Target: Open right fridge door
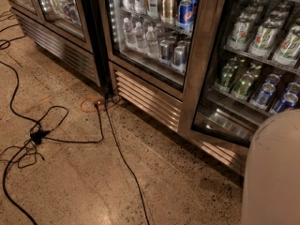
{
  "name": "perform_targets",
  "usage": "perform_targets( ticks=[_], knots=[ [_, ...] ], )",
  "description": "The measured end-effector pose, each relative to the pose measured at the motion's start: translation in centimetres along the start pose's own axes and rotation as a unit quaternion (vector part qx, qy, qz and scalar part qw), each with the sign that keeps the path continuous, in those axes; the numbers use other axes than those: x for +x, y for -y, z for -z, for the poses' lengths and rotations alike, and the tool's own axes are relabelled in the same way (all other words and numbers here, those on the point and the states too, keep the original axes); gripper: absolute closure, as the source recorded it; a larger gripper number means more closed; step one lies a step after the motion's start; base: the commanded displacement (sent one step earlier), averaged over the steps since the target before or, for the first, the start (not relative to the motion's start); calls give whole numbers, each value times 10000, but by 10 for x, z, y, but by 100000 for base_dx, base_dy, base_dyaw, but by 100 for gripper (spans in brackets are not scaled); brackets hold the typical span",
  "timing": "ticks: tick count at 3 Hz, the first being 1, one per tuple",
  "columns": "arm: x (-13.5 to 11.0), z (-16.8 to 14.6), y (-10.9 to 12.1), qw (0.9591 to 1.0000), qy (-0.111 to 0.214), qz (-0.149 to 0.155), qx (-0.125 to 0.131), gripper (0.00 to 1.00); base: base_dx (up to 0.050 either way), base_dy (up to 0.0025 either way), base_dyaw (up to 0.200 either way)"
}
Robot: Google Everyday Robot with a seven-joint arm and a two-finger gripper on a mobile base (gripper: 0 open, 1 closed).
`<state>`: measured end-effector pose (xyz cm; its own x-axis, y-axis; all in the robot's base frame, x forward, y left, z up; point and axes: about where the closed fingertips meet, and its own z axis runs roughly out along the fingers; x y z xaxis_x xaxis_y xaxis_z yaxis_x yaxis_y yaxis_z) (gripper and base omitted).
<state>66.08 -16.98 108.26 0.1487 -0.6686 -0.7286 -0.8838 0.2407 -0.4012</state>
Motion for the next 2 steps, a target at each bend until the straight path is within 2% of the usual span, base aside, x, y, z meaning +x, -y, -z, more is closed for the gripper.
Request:
perform_targets(
  ticks=[1, 2],
  knots=[
    [-2, 2, 0, 10000, 2, 1, -4, 100, 0, 0, 0],
    [-8, 3, -7, 9999, 86, 20, -123, 100, 0, 0, 0]
  ],
)
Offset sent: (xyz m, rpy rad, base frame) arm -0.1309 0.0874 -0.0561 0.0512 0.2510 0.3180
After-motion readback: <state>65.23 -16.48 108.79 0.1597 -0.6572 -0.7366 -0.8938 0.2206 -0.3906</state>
